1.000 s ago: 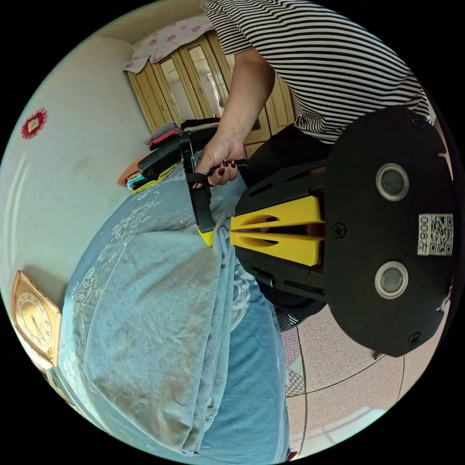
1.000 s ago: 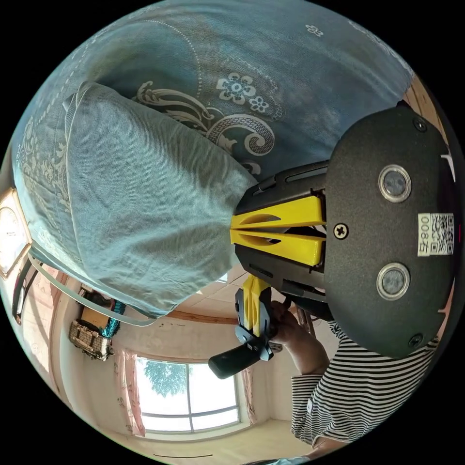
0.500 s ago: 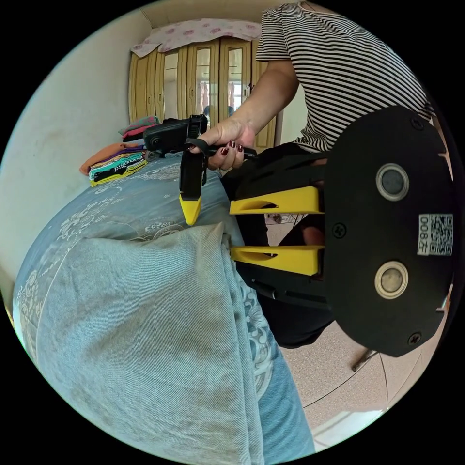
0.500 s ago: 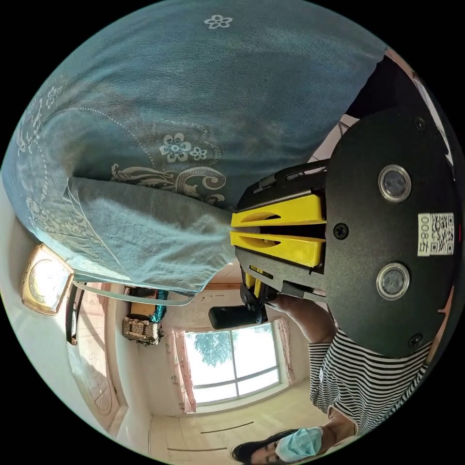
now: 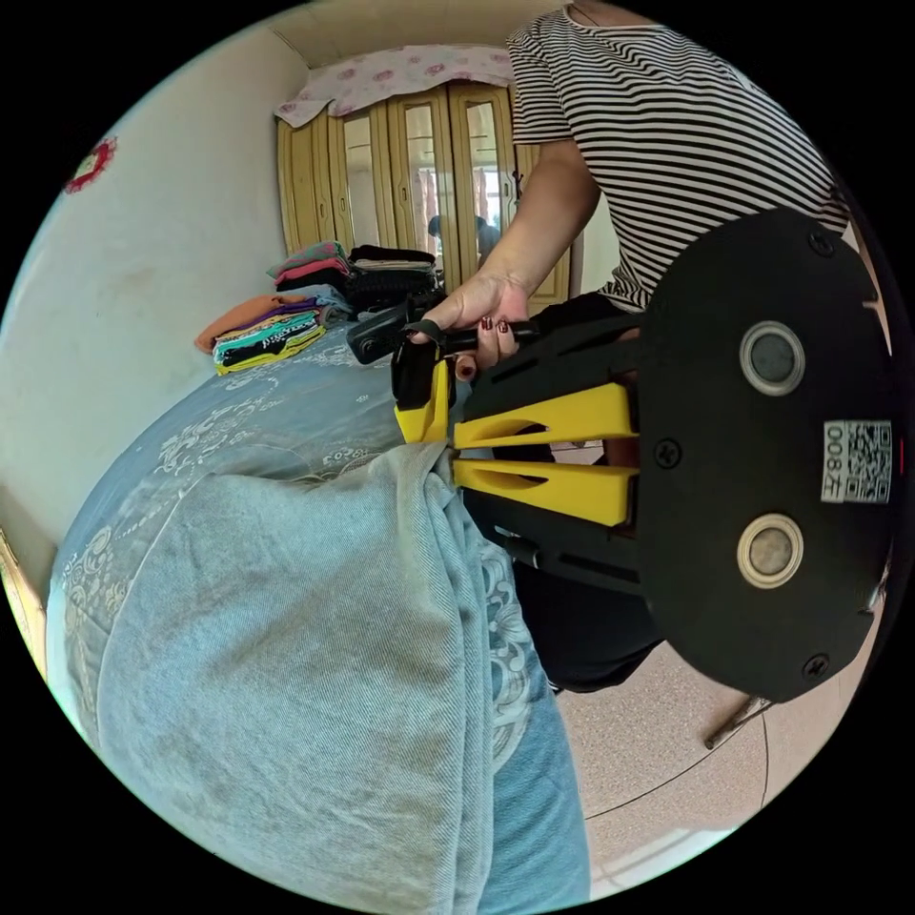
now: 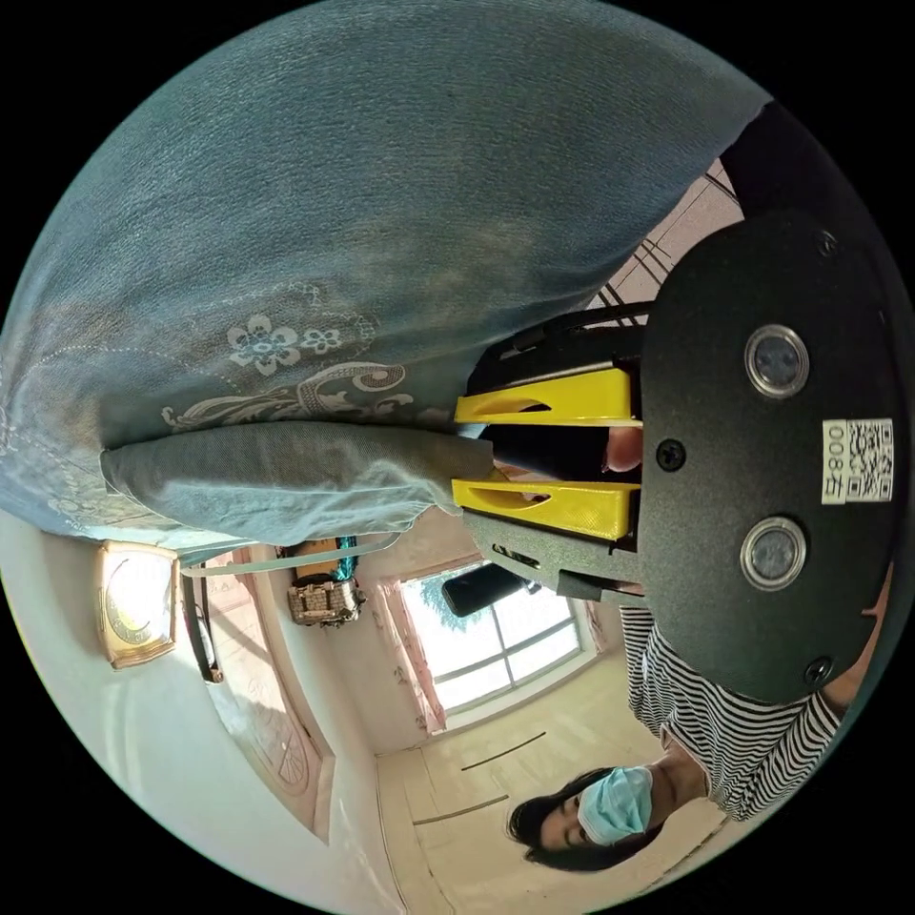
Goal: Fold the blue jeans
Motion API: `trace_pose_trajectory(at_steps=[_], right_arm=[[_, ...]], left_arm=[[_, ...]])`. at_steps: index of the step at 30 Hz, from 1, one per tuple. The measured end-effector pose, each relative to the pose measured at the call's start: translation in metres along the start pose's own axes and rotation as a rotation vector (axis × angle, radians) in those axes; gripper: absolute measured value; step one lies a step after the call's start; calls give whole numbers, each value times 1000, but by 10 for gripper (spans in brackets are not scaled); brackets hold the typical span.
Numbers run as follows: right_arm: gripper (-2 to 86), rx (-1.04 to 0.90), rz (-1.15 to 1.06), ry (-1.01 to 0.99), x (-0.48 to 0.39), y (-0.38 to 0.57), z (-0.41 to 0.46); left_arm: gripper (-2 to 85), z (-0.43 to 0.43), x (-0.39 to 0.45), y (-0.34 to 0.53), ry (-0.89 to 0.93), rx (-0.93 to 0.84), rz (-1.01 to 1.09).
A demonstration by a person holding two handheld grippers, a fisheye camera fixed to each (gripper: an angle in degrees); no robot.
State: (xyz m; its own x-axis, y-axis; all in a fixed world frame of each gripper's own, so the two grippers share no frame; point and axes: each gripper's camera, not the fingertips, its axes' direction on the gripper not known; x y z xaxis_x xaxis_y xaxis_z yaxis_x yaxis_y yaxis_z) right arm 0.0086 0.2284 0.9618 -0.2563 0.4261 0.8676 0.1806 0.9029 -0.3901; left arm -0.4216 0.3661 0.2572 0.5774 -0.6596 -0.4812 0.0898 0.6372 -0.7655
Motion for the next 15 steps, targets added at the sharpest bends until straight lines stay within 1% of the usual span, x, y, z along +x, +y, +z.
trace_pose_trajectory(at_steps=[7,11,15], right_arm=[[112,32,30,-125,-16,18,-10],[114,22,34,-95,-28,25,-6],[113,4,37,-129,-42,29,10]], left_arm=[[19,-10,-7,6,-2,12,0],[19,-14,-12,10,0,15,6],[18,-22,-16,15,-14,18,19]])
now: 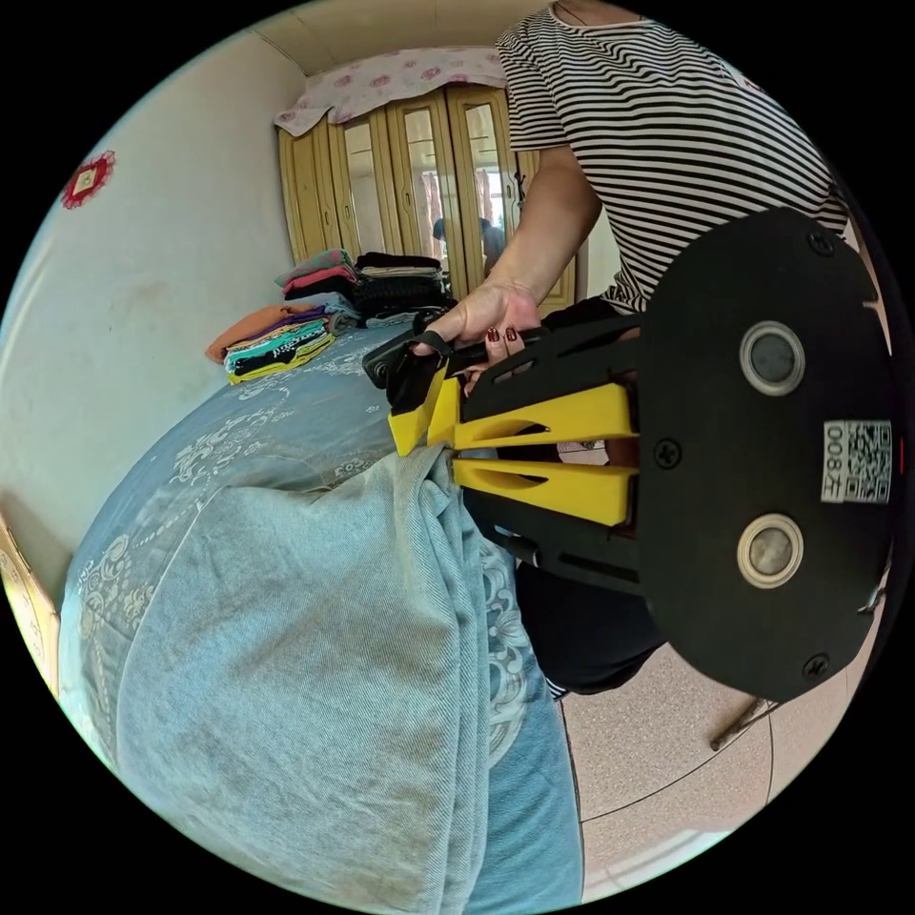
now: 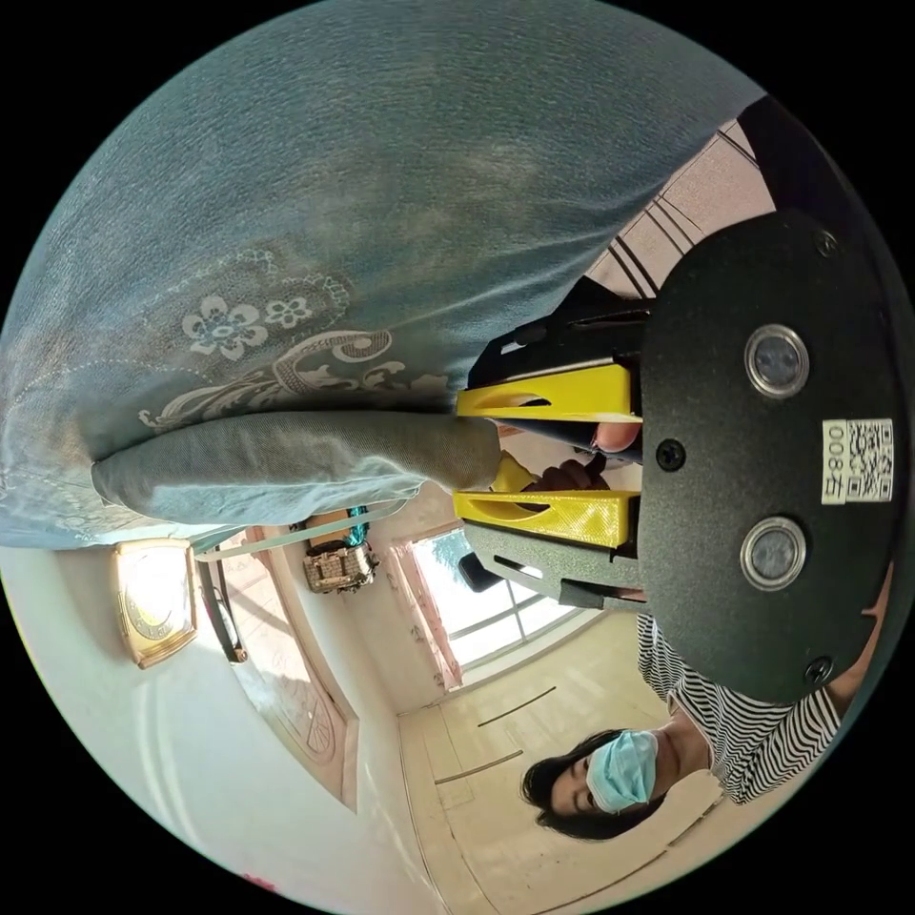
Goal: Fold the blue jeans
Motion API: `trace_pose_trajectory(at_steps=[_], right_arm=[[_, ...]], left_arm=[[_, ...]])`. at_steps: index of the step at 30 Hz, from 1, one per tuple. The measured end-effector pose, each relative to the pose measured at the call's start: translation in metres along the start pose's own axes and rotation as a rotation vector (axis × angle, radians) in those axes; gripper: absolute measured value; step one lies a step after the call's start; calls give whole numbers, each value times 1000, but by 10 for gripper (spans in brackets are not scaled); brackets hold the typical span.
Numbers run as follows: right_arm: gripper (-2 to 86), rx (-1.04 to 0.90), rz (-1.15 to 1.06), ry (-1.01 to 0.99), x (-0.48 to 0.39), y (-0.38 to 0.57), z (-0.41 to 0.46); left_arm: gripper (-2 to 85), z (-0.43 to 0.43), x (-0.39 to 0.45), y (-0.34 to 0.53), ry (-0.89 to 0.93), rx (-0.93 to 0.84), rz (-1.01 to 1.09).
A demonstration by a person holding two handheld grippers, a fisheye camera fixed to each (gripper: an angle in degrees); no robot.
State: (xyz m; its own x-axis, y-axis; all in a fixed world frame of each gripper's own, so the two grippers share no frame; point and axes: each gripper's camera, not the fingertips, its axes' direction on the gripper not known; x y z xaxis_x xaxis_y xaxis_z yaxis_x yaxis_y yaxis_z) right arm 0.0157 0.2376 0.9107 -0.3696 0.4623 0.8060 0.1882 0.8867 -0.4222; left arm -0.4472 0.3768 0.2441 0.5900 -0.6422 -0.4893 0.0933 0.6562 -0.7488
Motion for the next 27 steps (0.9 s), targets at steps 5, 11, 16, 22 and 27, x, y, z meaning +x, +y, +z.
trace_pose_trajectory(at_steps=[5,11,16,22,27], right_arm=[[90,-9,-7,-15,-17,7,19],[61,-8,-18,17,-44,26,34],[49,-14,-43,9,-77,43,52],[37,-19,-107,-11,-126,62,74],[32,-16,-145,-27,-166,76,95]], left_arm=[[19,-11,-9,7,-3,11,-8],[20,-39,-35,32,68,83,-73],[41,-98,-88,77,114,301,-248],[94,-159,-148,121,141,567,-474],[124,-171,-186,139,300,701,-603]])
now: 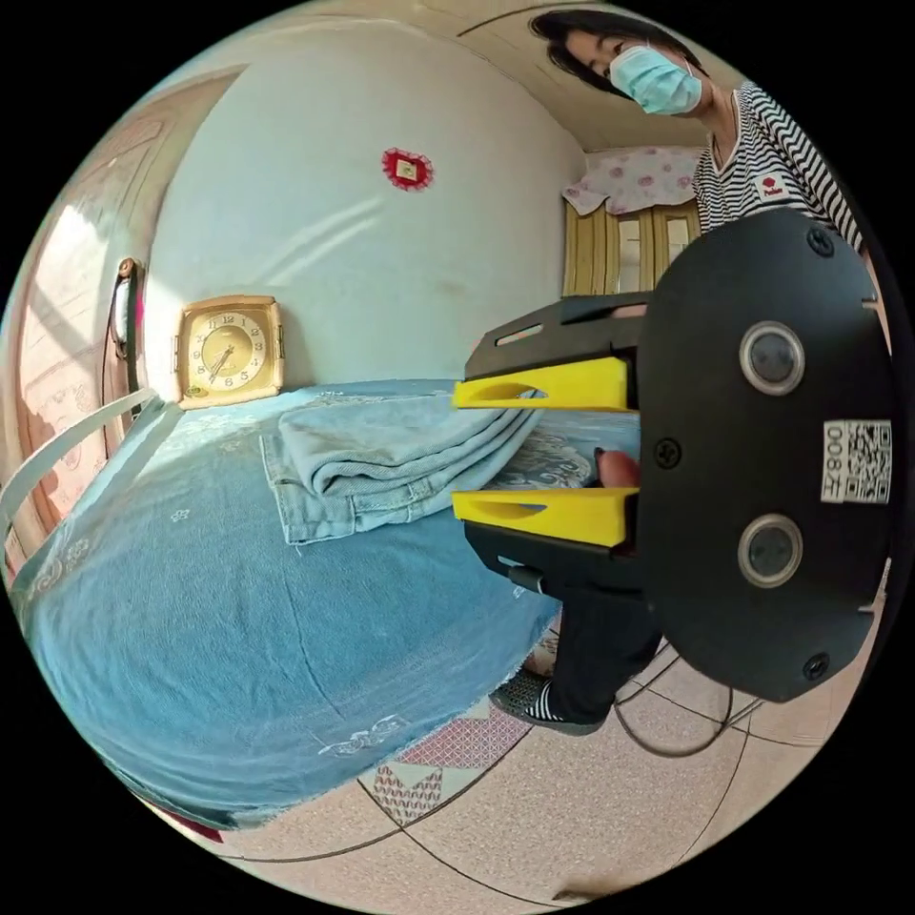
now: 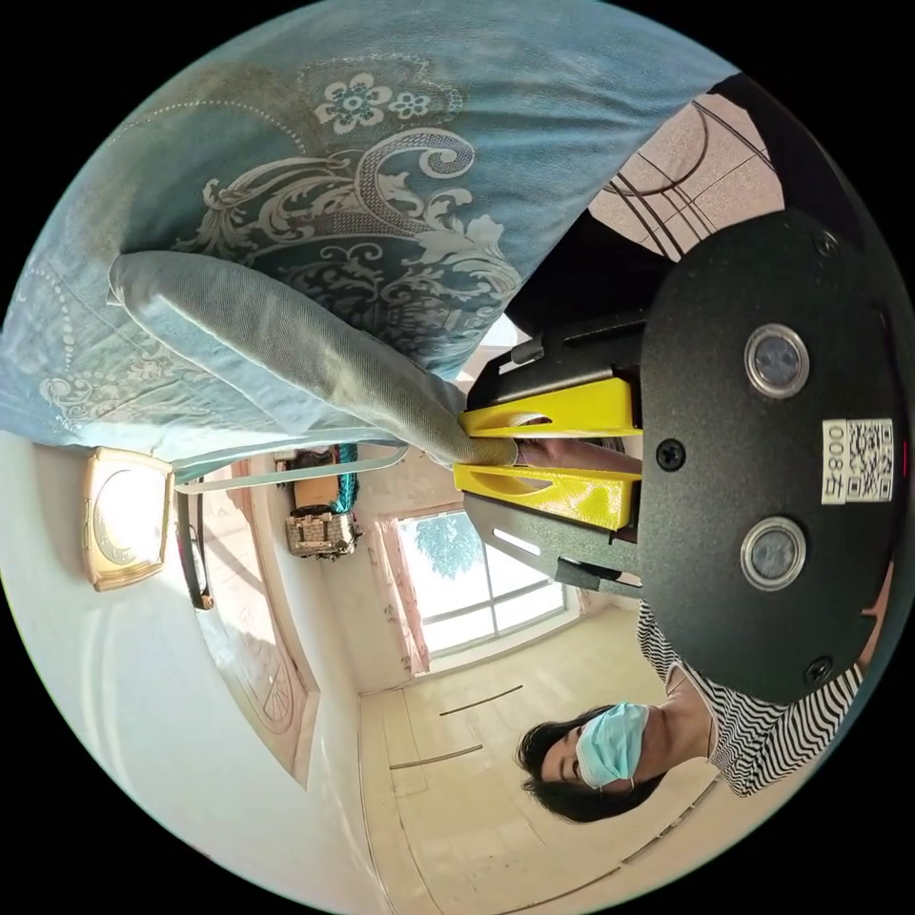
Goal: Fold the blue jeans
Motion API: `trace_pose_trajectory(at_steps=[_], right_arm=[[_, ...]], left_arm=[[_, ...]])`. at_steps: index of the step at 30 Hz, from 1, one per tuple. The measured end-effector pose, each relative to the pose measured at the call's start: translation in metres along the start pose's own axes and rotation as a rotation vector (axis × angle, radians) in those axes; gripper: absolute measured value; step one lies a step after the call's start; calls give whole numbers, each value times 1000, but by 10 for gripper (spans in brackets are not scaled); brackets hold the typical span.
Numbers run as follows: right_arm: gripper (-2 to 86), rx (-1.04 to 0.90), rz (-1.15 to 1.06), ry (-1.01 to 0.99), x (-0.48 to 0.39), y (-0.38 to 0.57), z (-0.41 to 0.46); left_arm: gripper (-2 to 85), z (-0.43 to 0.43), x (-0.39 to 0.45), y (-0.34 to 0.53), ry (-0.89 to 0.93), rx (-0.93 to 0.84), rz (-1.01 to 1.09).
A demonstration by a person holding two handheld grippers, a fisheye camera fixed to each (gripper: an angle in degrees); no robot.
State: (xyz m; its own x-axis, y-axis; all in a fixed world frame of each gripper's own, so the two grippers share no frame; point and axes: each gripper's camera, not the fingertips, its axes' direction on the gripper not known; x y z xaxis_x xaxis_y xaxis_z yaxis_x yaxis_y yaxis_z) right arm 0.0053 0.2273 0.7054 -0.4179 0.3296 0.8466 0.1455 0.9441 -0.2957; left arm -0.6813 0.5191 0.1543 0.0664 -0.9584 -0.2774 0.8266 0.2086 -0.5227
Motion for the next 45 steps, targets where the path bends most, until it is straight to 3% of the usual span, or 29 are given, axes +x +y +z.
trace_pose_trajectory(at_steps=[12,23,32,45], right_arm=[[23,-24,-73,40,-97,27,52],[15,-20,-62,34,-156,90,69],[15,3,-35,16,-206,168,55],[7,86,-195,-75,-346,341,-15]], left_arm=[[150,-6,-24,-5,194,115,-166],[92,13,6,-16,151,114,-155],[66,41,75,11,96,105,-26],[57,119,226,103,108,10,173]])
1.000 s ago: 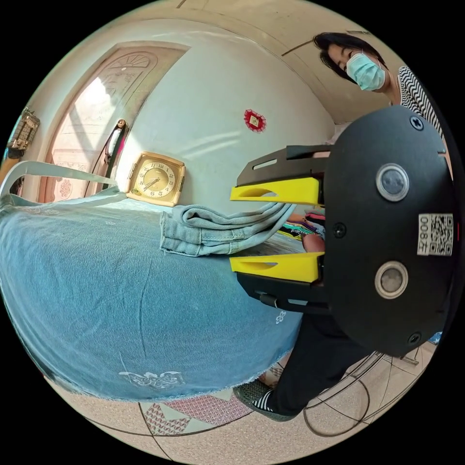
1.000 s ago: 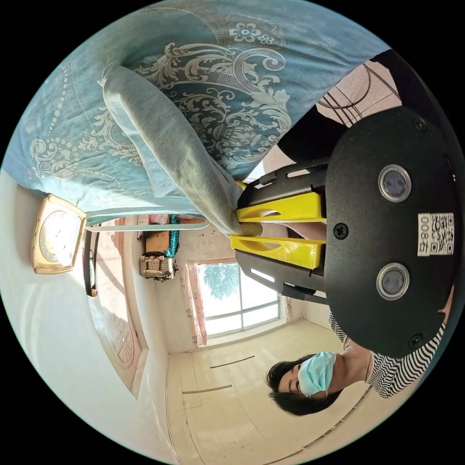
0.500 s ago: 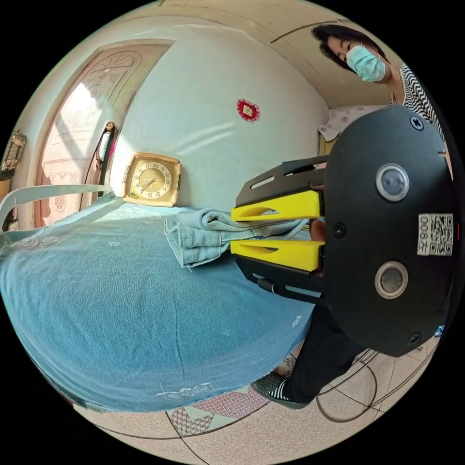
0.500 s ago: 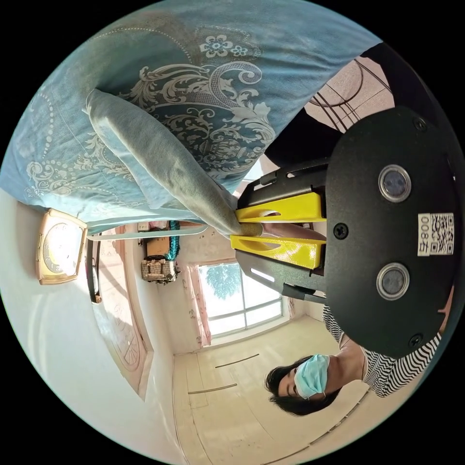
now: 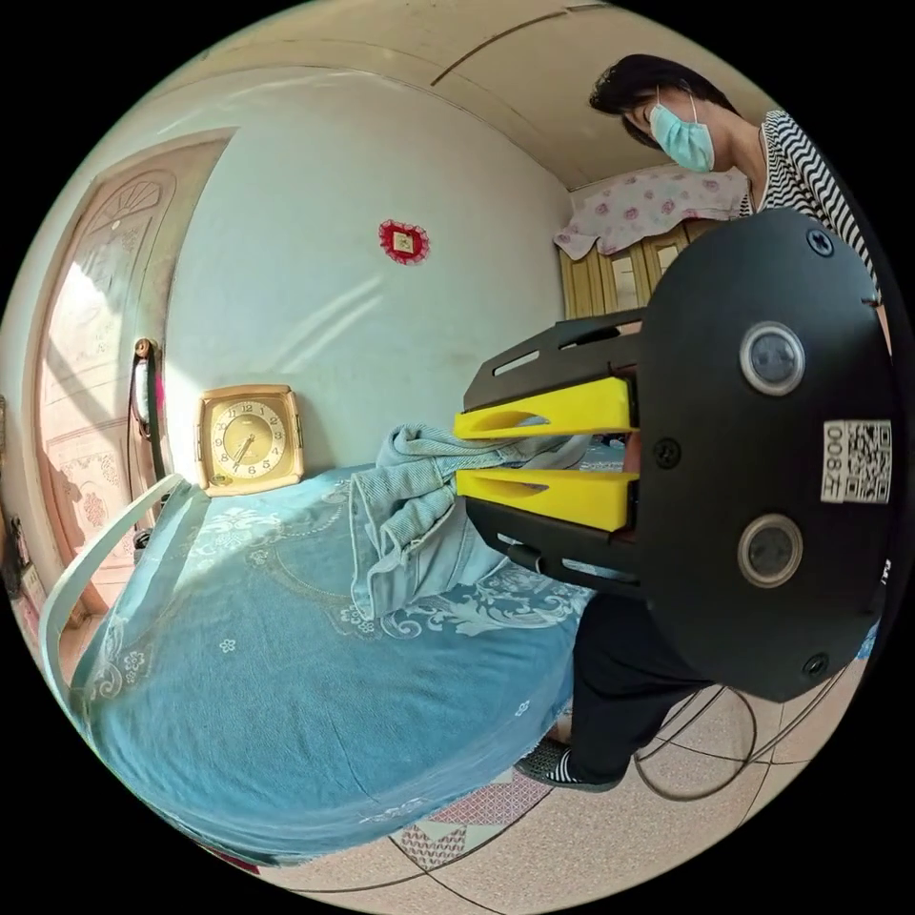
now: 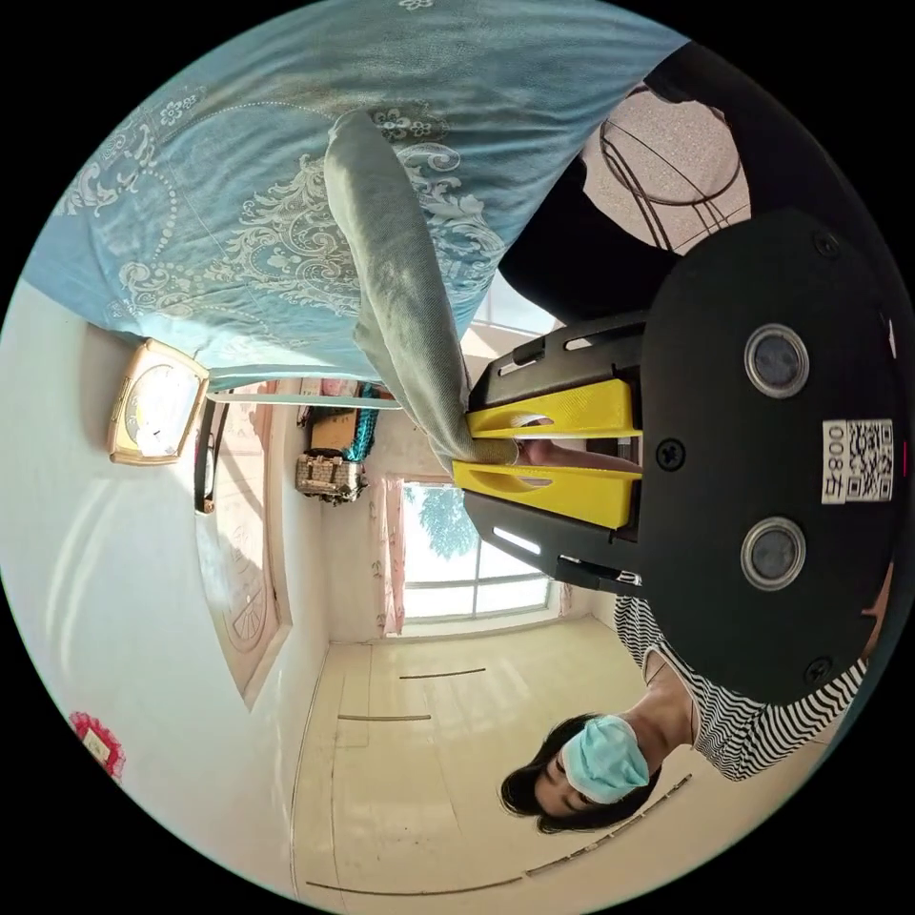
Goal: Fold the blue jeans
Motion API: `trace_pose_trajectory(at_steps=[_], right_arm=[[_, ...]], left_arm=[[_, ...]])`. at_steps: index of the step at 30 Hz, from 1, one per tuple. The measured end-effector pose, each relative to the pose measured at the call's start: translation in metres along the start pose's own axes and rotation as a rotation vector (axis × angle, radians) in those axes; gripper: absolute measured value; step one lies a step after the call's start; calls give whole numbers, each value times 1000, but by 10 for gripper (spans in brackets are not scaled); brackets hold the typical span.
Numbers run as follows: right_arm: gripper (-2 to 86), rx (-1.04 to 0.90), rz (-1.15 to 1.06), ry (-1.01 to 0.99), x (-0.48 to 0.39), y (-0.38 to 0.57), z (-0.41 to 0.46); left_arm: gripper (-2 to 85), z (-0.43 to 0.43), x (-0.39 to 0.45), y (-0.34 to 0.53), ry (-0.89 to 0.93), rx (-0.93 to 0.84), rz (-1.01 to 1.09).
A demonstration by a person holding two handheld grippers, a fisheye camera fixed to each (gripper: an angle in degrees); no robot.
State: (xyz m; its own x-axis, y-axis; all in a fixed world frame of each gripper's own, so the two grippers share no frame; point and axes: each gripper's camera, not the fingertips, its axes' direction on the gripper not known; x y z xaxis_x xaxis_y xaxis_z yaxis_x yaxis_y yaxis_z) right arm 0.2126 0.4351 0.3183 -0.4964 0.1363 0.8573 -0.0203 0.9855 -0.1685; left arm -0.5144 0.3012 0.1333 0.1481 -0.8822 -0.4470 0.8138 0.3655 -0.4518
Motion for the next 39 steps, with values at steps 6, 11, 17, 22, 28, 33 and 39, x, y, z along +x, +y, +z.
trace_pose_trajectory(at_steps=[6,11,17,22,28,33,39], right_arm=[[6,136,-47,-43,-73,88,-72],[6,307,-92,-41,-132,159,-154],[6,593,-149,-3,-207,238,-284],[5,845,-232,132,-296,298,-412],[6,1032,-309,306,-382,352,-516],[9,1085,-181,346,-364,375,-550],[19,1012,235,296,-262,372,-543]], left_arm=[[56,104,76,36,-2,-172,97],[54,234,141,72,17,-352,177],[53,455,234,138,61,-615,284],[48,675,328,226,144,-831,376],[48,888,414,332,253,-1003,470],[61,1021,410,402,122,-1114,508],[29,1111,333,455,-403,-1202,526]])
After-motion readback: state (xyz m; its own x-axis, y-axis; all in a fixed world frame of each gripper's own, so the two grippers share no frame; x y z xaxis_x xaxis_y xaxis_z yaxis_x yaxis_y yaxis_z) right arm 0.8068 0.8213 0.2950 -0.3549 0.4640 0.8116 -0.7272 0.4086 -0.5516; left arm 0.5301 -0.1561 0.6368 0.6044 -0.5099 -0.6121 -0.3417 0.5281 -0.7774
